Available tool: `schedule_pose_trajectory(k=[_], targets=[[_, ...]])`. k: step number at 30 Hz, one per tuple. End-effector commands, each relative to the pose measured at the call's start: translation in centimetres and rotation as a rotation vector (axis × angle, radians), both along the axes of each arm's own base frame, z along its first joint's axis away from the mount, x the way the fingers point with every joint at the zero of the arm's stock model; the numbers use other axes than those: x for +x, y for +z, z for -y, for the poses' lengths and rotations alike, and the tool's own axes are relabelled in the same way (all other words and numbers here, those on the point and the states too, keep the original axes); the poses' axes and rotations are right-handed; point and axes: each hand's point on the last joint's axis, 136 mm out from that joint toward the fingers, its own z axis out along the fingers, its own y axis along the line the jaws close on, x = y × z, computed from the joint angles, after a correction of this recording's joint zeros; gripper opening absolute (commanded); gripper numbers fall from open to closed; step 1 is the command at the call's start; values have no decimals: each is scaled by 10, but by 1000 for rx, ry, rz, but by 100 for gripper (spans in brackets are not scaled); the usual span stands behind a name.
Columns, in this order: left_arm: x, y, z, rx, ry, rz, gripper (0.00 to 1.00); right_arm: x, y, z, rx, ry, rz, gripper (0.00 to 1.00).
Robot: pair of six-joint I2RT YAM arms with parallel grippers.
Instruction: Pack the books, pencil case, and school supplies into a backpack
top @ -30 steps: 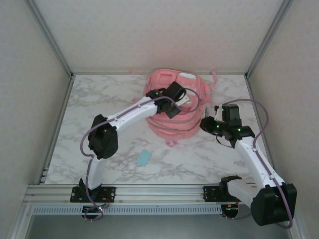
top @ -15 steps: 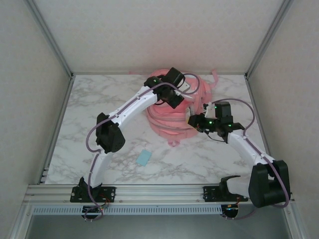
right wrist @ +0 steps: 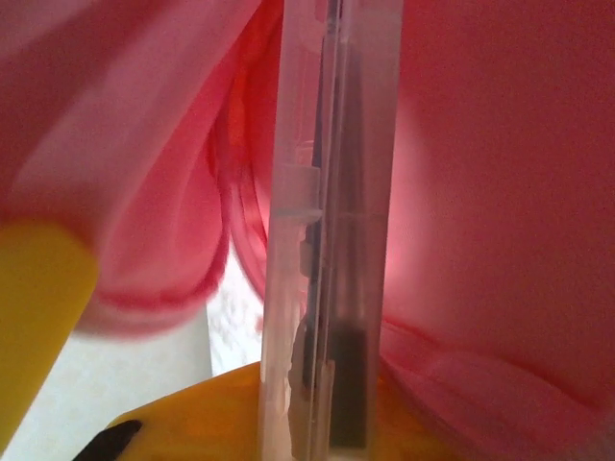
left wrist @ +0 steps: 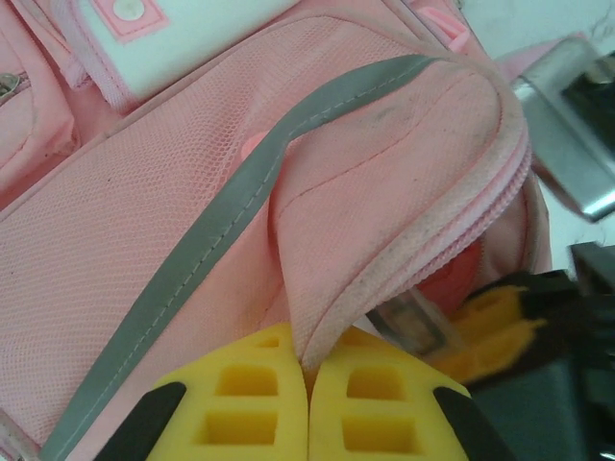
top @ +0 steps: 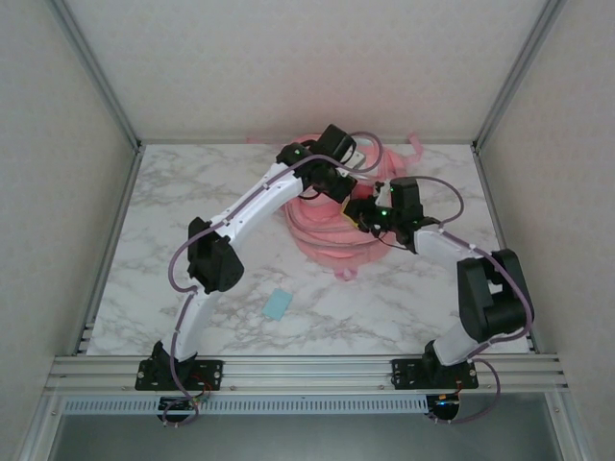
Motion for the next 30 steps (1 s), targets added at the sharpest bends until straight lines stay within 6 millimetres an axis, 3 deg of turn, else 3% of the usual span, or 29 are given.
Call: schedule_pose_trajectory(k=[1,6,11,14,17,19,25,30], targets=[[-27,52,31,-215,-13,-66,0,48,30,-11,41,-180,145,13],[-29,67,40,-317,42,-125,0,73,20,6,60,-441,161,15],[-26,73,46,-365,70,-150,0,91,18,-26,105,-424,132,21],[-18,71,42,-359,103,-144,0,92,11,-39,123,-380,86,34],[-8,72,33,-357,140,-132,0,83,3,-37,105,-370,35,55],[-2,73,28,-360,158,-125,0,75,-1,-33,83,-369,-3,63],[13,74,18,-362,194,-101,0,48,-1,-20,38,-356,-60,66],[27,60,9,-335,230,-100,0,12,9,-4,-96,-278,-69,72]])
